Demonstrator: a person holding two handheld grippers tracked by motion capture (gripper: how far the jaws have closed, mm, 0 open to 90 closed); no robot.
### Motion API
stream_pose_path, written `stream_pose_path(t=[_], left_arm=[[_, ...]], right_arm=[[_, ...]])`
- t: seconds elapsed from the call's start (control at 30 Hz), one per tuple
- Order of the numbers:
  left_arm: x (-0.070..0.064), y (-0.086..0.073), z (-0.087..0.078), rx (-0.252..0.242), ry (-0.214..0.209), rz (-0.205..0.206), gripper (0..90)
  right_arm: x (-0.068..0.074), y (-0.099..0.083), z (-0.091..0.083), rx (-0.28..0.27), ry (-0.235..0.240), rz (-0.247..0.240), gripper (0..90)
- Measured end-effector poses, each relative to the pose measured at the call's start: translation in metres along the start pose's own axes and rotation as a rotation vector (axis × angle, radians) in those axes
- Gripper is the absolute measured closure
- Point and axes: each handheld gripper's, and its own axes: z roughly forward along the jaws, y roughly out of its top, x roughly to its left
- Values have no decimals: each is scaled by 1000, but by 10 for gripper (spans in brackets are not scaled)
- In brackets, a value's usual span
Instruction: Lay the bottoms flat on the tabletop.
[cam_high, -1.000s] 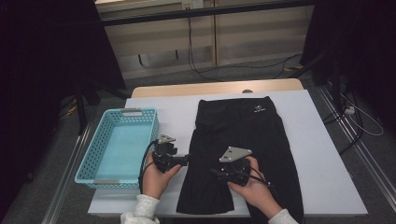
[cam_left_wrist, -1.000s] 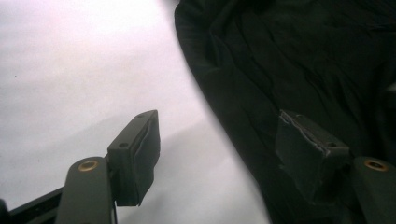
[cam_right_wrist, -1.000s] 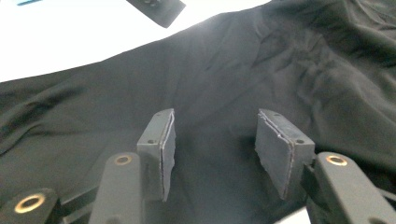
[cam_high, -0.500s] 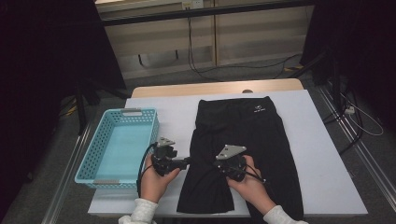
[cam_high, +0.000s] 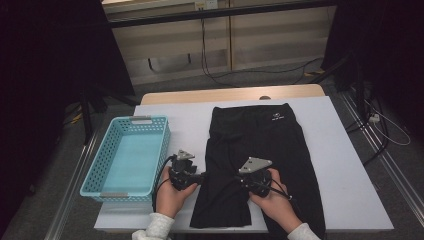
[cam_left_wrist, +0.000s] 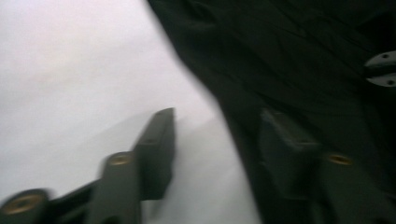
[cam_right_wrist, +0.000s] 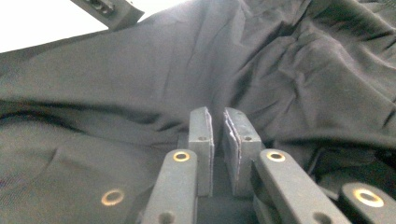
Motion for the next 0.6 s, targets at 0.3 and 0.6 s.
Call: stream_pose_path(t=[0.3,0.6], left_arm=[[-6,1,3,16,-22,-24,727],[-8,1,5,20,-51,-58,893]], right_arm=[[2,0,0,0,-2,-5,830],[2,-1,0,-3,0,0,826]])
